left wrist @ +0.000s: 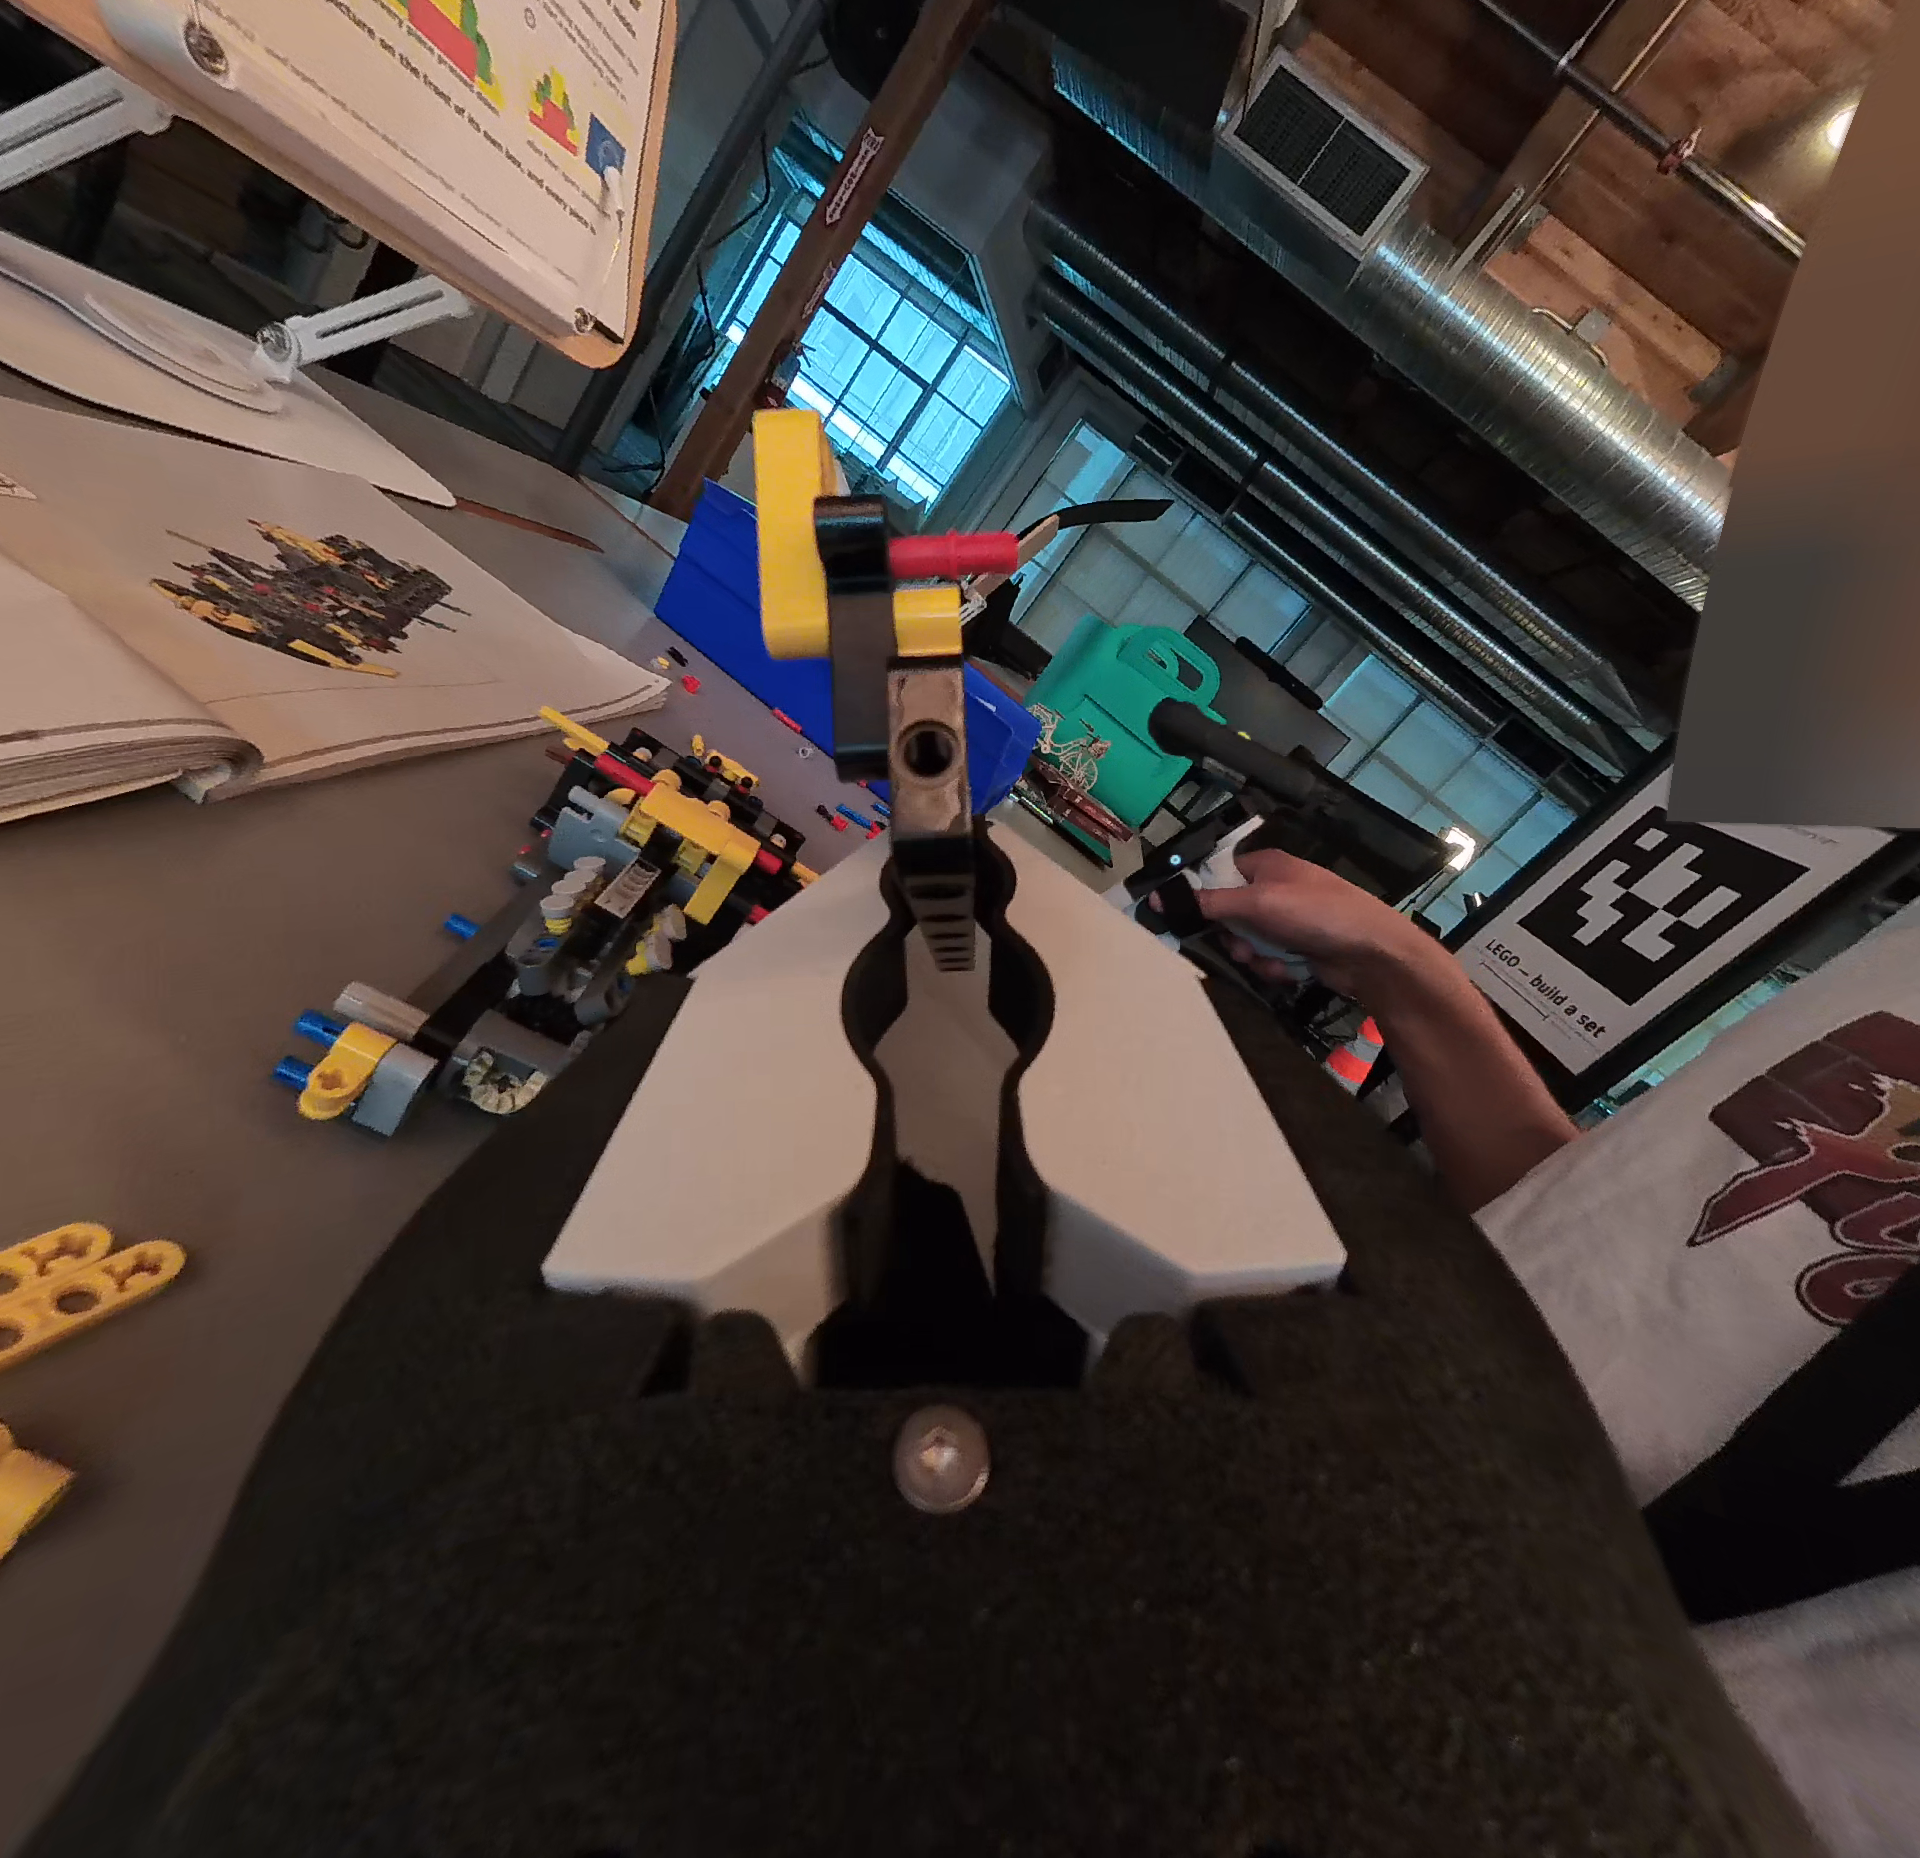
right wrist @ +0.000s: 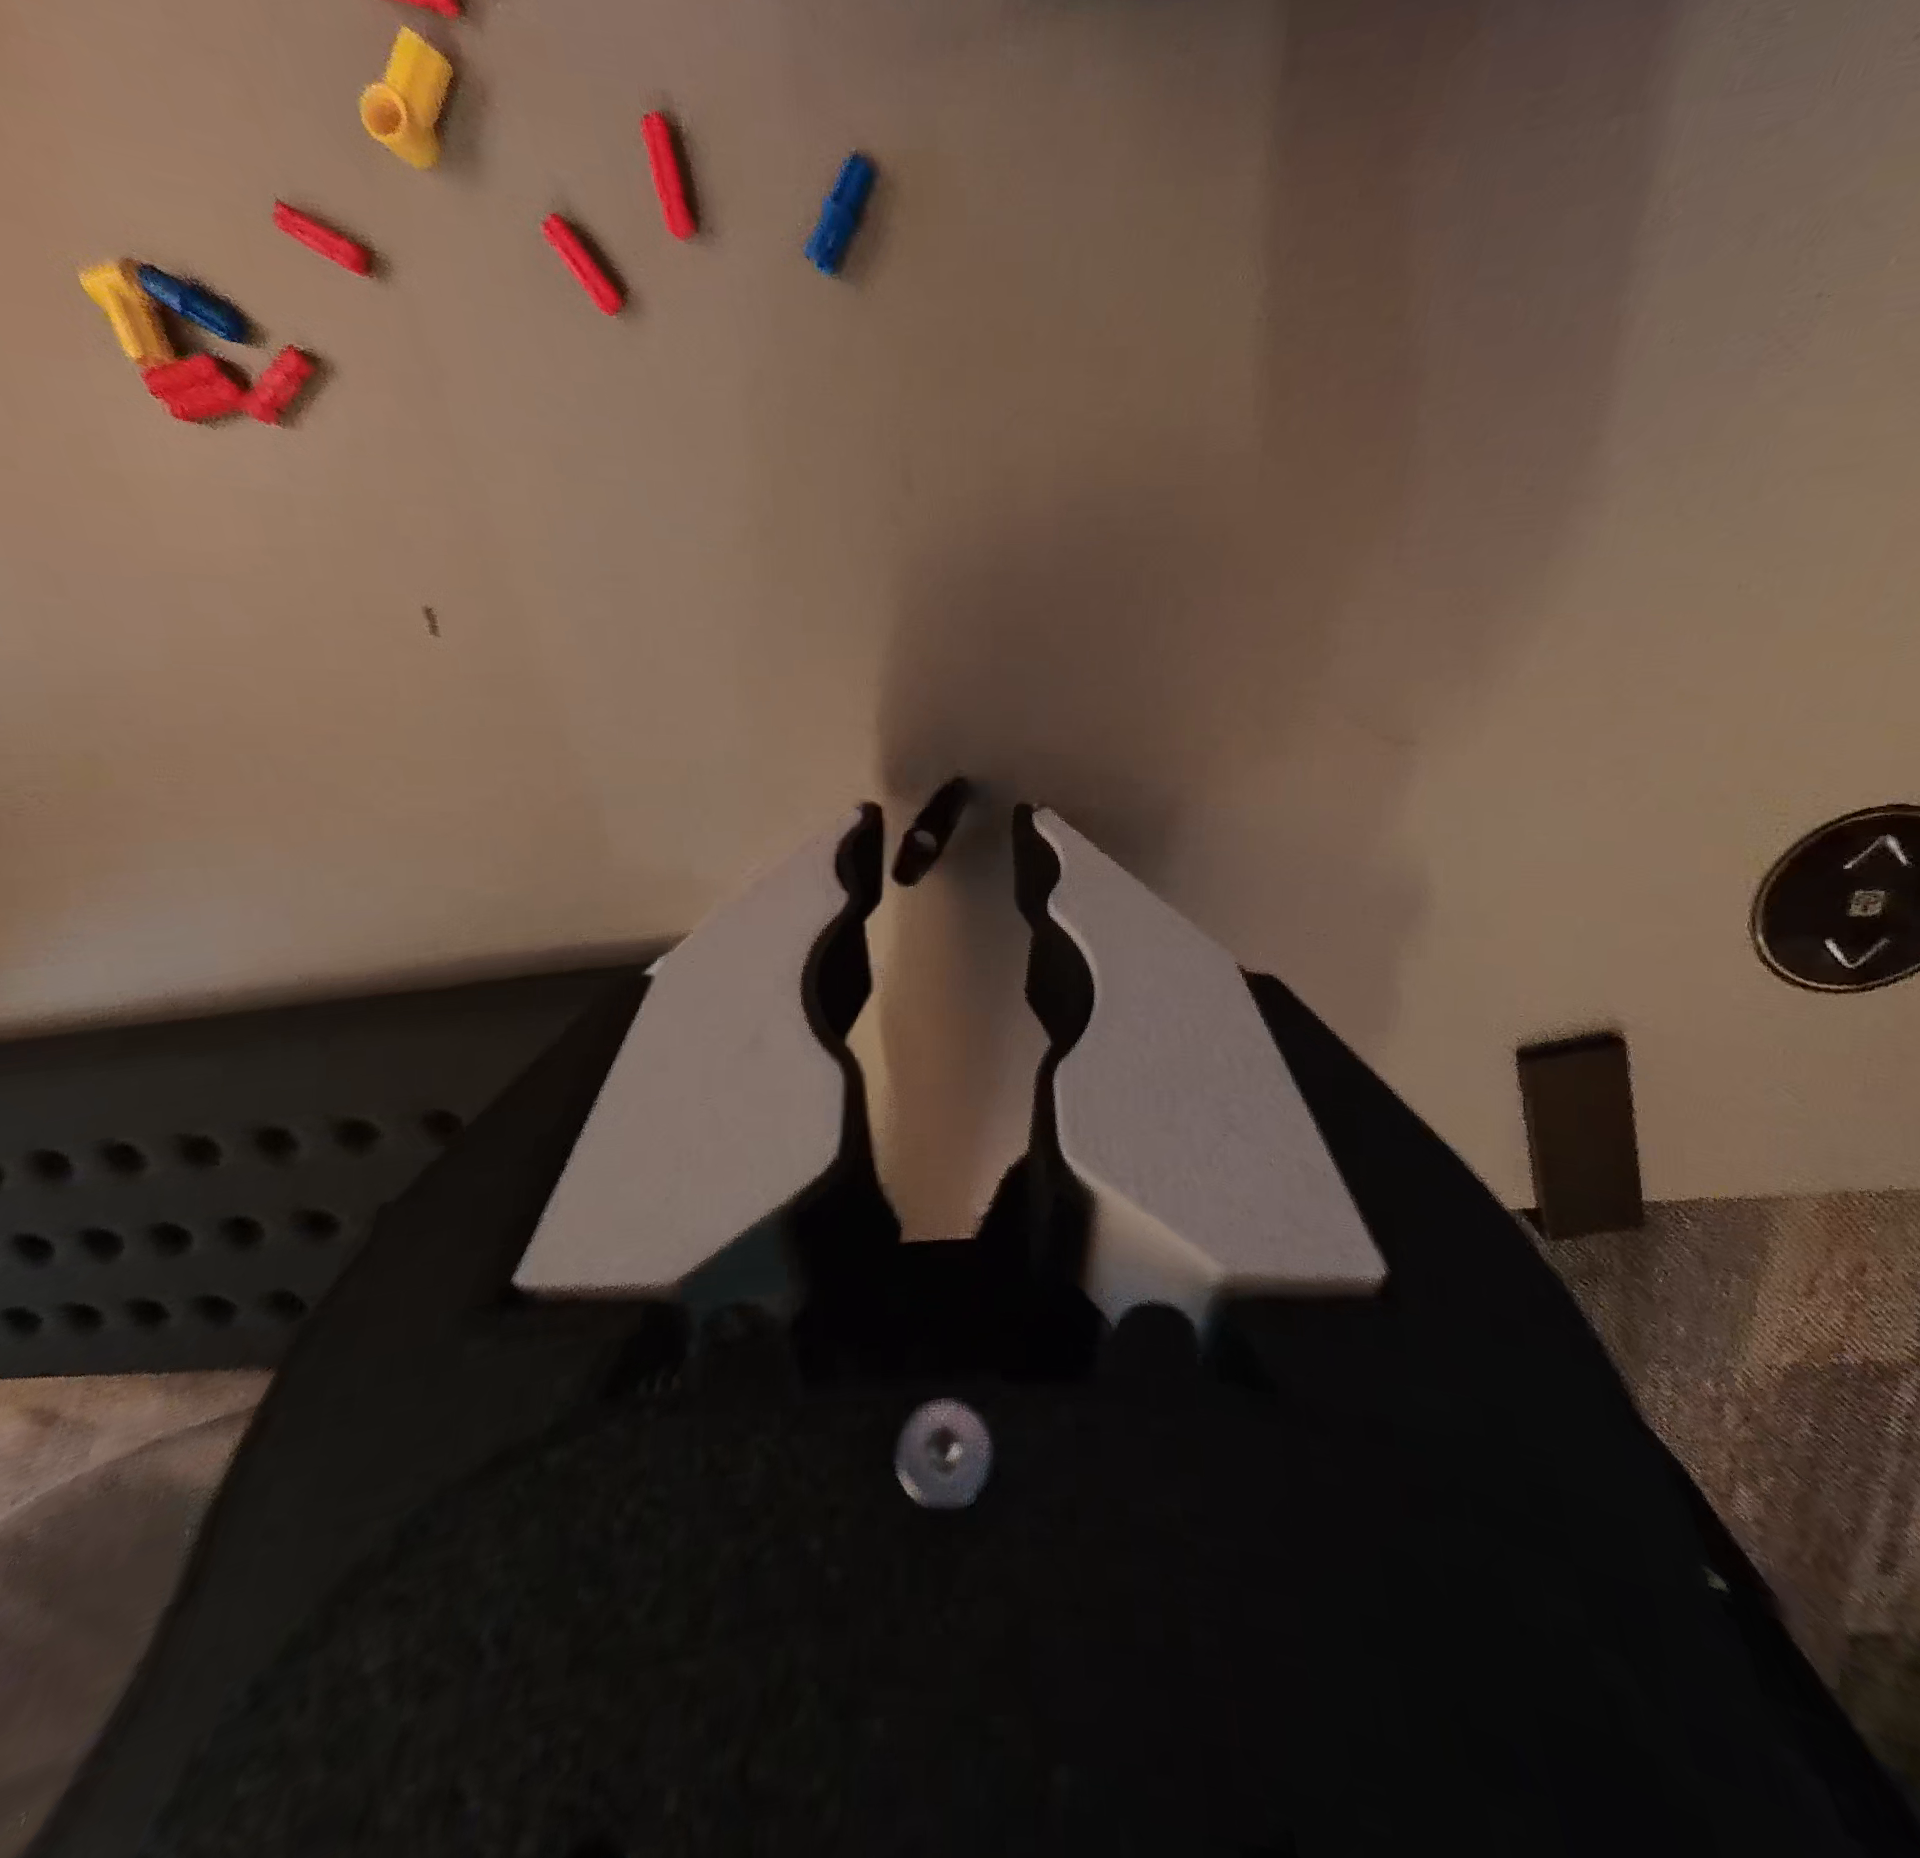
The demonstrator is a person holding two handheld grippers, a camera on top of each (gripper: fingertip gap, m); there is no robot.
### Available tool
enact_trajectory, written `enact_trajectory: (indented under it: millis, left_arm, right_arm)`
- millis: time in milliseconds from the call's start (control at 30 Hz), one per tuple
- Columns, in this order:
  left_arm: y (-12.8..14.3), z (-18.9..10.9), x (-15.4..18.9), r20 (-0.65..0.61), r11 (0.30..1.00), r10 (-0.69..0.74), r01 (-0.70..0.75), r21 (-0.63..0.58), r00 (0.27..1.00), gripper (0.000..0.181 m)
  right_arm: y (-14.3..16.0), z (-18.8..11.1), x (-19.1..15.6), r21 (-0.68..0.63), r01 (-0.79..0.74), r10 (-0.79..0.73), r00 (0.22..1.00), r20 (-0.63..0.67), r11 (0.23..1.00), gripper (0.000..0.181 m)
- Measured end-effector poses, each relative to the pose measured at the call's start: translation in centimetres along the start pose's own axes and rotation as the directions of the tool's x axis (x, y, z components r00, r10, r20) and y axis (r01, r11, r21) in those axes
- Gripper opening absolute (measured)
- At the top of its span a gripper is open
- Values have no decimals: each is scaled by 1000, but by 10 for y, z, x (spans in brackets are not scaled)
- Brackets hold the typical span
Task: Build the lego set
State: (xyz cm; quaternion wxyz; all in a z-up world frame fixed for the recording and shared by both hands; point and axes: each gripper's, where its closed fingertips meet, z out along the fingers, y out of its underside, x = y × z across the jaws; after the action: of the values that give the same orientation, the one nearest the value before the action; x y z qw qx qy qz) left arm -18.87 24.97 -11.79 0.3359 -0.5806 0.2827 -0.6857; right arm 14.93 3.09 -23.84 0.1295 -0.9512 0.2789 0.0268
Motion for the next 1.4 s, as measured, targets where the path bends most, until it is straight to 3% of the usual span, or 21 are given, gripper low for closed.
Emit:
enact_trajectory:
  millis: [67, 200, 300, 400, 500, 567, 633, 667, 833, 1067, 1200, 1400]
  left_arm:
    - [1, 0, 0, 0, 1000, 1, -1, -3, 1000, 8]
    - [1, 1, 0, 1, 1000, 1, -1, -4, 1000, 8]
    - [-1, 0, -1, 0, 1000, -2, 2, 6, 1000, 8]
    - [-5, 0, -1, -5, 999, -10, 10, 36, 1000, 8]
    - [-13, -2, 4, -66, 992, -75, 81, 96, 995, 8]
    - [-22, -6, 6, -112, 976, -133, 150, 156, 985, 8]
    - [-27, -10, 5, -147, 958, -185, 212, 193, 972, 8]
    - [-28, -12, 3, -144, 953, -199, 225, 201, 969, 8]
    - [-35, -20, -2, -126, 939, -199, 226, 258, 972, 8]
    - [-32, -19, -5, 38, 972, -44, 34, 231, 998, 8]
    - [-30, -17, -5, 84, 977, 8, -26, 211, 996, 8]
    - [-32, -18, -7, 160, 972, 77, -110, 208, 984, 8]
  right_arm:
    - [4, 4, 0, -26, 12, -12, 1000, 1, 1000, 10]
    - [-8, -8, -3, 50, 46, -46, 999, -2, 998, 6]
    - [-31, -30, -44, 216, 134, -170, 973, 156, 967, 6]
    - [-53, -68, -131, 493, 229, -446, 809, 383, 840, 6]
    - [-51, -86, -229, 635, 184, -611, 562, 558, 750, 6]
    - [-40, -90, -300, 646, 89, -626, 377, 683, 758, 6]
    - [-22, -86, -360, 582, 18, -572, 216, 791, 813, 6]
    - [-17, -79, -382, 551, 12, -542, 191, 818, 835, 6]
    - [-13, -75, -423, 501, -117, -488, 123, 864, 857, 6]
    - [-20, -78, -414, 624, -207, -598, 178, 782, 754, 6]
    - [-16, -80, -417, 647, -195, -623, 173, 763, 737, 6]
    - [-12, -78, -422, 712, -152, -676, 229, 700, 685, 6]
